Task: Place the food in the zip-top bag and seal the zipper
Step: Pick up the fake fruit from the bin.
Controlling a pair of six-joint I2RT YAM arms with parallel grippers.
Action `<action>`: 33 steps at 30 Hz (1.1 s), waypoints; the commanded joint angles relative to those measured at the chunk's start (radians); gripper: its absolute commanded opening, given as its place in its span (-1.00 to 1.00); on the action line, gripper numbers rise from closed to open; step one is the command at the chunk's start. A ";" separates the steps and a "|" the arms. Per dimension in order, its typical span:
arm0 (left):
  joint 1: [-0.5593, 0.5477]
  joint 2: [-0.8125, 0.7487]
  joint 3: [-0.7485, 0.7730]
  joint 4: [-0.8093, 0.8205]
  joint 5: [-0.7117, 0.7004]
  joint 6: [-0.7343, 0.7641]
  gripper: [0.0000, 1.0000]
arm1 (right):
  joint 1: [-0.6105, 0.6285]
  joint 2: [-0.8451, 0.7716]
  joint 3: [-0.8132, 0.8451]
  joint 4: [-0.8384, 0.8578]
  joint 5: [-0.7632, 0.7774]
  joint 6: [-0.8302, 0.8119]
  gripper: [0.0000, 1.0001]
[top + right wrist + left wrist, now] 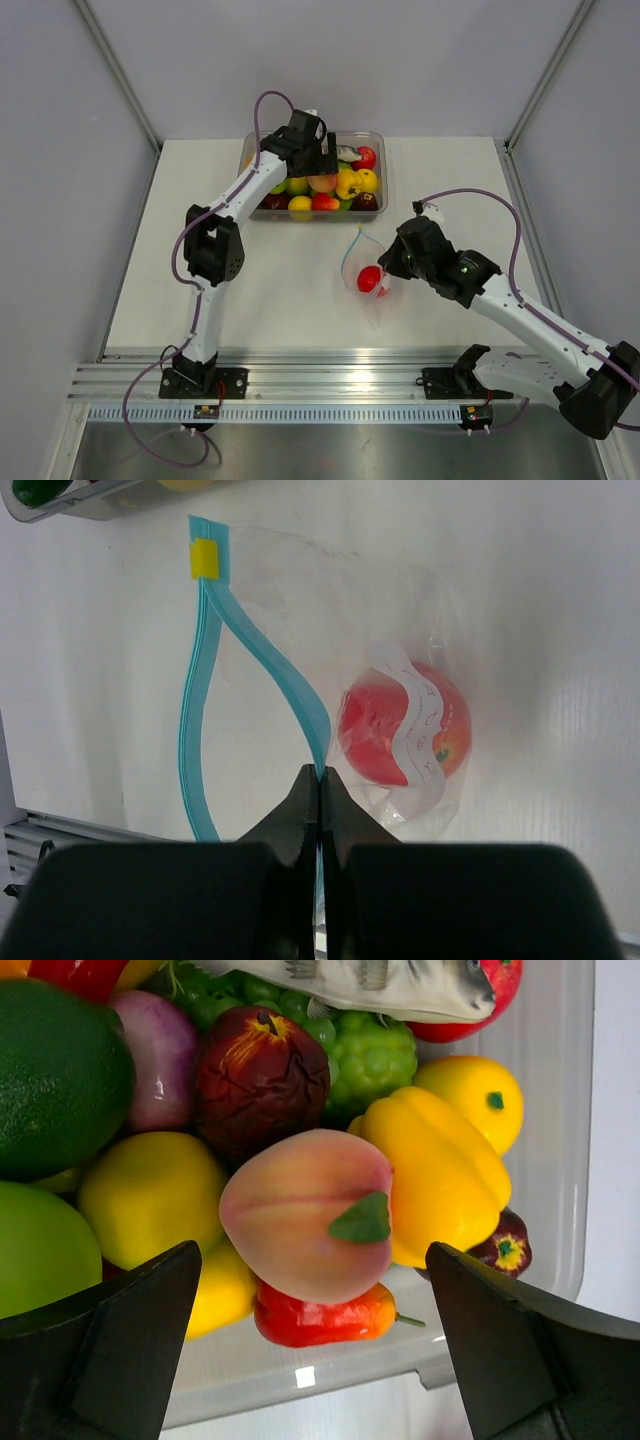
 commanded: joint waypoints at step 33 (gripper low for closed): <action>-0.045 -0.502 -0.476 0.147 0.082 0.058 -0.03 | -0.006 0.047 -0.029 0.125 -0.001 0.028 -1.00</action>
